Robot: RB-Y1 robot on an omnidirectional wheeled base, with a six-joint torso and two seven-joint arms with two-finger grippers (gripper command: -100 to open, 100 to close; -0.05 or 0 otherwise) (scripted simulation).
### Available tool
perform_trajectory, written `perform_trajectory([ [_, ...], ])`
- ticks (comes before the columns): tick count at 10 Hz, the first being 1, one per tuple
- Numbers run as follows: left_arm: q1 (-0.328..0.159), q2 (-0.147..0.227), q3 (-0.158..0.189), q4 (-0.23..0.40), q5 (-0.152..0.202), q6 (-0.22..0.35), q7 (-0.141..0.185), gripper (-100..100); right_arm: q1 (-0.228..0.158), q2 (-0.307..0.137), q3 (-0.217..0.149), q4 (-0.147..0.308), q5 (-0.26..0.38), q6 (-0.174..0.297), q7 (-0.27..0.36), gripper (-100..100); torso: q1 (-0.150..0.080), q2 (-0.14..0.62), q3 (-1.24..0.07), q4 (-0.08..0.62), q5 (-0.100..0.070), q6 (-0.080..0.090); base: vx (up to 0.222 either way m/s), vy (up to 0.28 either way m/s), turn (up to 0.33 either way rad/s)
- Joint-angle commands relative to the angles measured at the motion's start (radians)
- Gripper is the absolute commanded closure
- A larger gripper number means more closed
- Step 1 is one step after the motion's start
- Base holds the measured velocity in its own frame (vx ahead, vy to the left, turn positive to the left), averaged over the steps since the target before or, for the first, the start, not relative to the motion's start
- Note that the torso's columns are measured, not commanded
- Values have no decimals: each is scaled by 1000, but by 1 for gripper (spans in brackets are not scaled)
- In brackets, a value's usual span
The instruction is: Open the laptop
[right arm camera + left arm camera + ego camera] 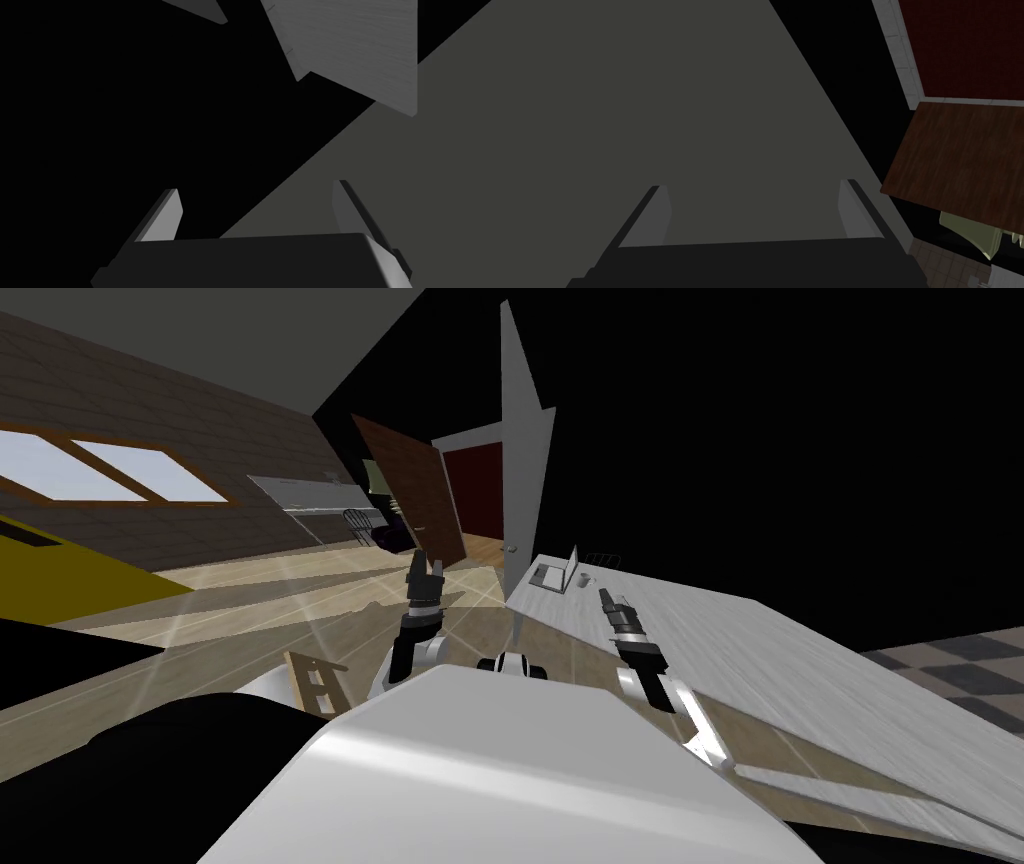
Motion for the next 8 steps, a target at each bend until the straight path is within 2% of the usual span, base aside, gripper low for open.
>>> perform_trajectory([
  [1, 0, 0, 0, 0, 0, 0, 0, 0, -8, -50, -48, 60, 68, 30, 70, -100, 2, 1, 0, 0, 0, 0, 50, 127, 164],
  [7, 0, 0, 0, 0, 0, 0, 0, 0, -45, -169, -153, 242, 232, 92, 236, -100, 1, 2, 1, 0, 0, 0, 52, 112, 149],
  [8, 0, 0, 0, 0, 0, 0, 0, 0, -45, -169, -153, 242, 232, 92, 236, -100, 1, 1, 1, 0, 0, 0, 37, 75, 51],
])
